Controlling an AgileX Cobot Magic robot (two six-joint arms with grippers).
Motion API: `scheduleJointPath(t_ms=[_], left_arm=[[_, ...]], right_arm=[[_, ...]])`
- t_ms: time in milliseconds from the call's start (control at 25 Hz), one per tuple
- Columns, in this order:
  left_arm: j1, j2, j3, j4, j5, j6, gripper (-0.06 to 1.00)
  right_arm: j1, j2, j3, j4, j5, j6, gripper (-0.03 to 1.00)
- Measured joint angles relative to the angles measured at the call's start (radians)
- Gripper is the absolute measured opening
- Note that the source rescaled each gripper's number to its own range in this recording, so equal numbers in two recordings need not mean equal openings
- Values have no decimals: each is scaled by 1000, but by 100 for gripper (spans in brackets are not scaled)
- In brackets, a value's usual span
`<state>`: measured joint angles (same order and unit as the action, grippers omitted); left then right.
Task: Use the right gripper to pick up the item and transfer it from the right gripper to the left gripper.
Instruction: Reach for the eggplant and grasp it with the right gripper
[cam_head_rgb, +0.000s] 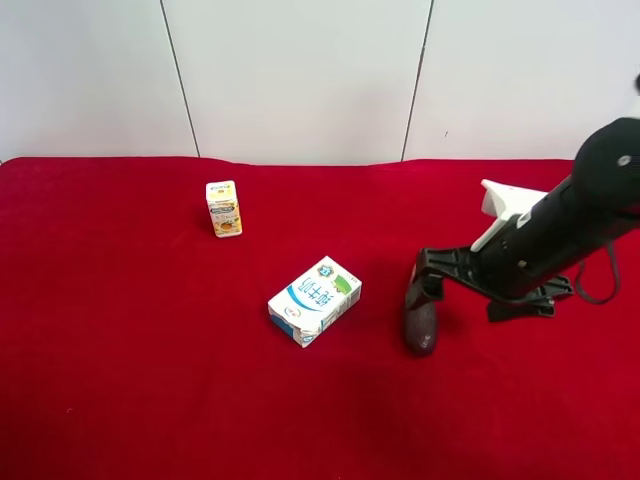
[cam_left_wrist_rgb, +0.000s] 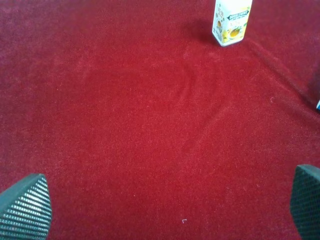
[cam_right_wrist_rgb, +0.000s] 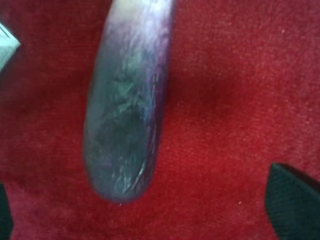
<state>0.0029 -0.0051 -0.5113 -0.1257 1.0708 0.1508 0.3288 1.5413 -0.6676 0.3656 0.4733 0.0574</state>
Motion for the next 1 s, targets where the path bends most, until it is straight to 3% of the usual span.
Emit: scheduleJointPath(t_ms=[480,1000], left_arm=[[0,0,0,0,0,0,92],[0,0,0,0,0,0,92]], right_arm=[[10,170,-86,-7,-3,18,100],[10,195,-86,-22,23,18,100]])
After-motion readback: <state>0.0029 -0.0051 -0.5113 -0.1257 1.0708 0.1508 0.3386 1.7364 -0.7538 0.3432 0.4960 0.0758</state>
